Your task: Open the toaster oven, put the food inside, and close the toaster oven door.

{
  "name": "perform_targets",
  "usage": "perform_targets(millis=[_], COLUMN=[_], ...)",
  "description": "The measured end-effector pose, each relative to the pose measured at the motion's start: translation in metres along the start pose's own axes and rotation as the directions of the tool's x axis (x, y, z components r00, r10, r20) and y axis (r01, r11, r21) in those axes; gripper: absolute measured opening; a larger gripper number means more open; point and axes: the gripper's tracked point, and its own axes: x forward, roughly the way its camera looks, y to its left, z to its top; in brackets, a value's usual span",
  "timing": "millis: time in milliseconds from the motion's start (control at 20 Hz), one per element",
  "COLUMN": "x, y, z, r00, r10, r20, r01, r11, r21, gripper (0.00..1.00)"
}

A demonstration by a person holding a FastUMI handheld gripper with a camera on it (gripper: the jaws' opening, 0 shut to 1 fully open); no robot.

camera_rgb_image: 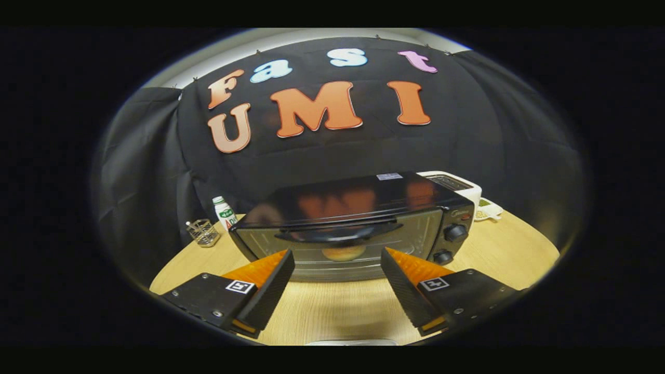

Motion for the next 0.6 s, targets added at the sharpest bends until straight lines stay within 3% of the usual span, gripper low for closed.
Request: perform_targets(millis=[350,600], x=[-0.004,-0.035], y=[0.001,-0.007], z=[0.008,0.042], r00=[1.000,0.996], r10=[-0.006,-0.029], r20=[0.017,0.083], r01=[0.006,0.032], r11=[1.000,0.999], r21=[-0.011,-0.040], gripper=[0.99,0.99])
